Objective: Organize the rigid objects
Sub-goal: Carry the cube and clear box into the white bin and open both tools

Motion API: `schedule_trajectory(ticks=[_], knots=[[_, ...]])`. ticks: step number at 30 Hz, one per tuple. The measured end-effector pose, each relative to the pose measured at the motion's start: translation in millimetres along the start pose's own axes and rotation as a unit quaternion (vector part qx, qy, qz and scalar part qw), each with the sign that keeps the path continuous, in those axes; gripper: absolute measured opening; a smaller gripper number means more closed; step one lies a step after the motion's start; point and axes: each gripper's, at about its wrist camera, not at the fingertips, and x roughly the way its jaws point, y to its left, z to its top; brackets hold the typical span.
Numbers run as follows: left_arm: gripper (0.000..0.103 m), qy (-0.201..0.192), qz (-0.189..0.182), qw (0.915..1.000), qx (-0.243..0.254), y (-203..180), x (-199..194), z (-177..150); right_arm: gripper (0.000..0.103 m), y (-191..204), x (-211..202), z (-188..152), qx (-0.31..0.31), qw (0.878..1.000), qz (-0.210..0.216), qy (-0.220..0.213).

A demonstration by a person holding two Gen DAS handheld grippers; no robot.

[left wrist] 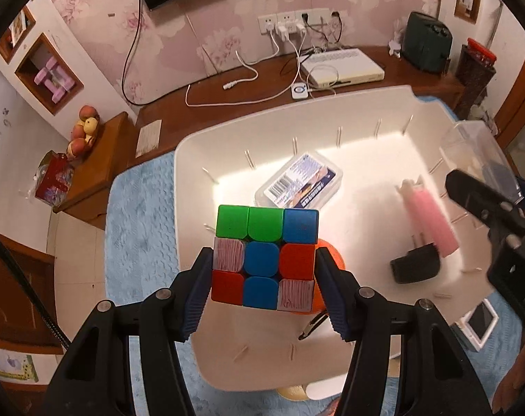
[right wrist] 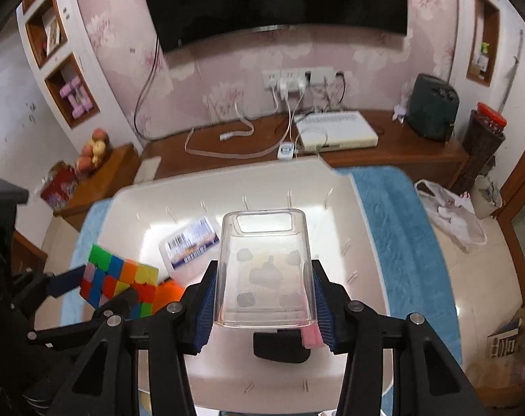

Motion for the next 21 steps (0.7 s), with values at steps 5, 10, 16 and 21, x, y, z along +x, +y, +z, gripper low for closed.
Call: schedule_trajectory(ticks=[5, 10, 16, 21], knots=[[0.062, 0.019, 0.004, 0.9998, -0.007, 0.2, 16.0, -2.6, 0.049, 3.7, 22.8, -8.4, -0.008, 0.999, 0.000, 0.037], [0.062, 0.020, 0.006, 0.9997, -0.010, 2.4, 22.1, -1.5, 0.050, 11.0, 38.5, -16.2, -0.028, 0.997, -0.003, 0.068], [0.066, 0.032, -0.003, 0.9993, -0.019, 5.5, 25.8, -1.5, 0.057, 16.0, 42.8, -23.6, -0.038, 0.995, 0.011, 0.092], [0.070, 0.037, -0.006, 0.9992, -0.016, 9.9, 21.7, -4.4, 0.072, 13.7, 35.6, -27.1, -0.039, 0.996, 0.009, 0.082]])
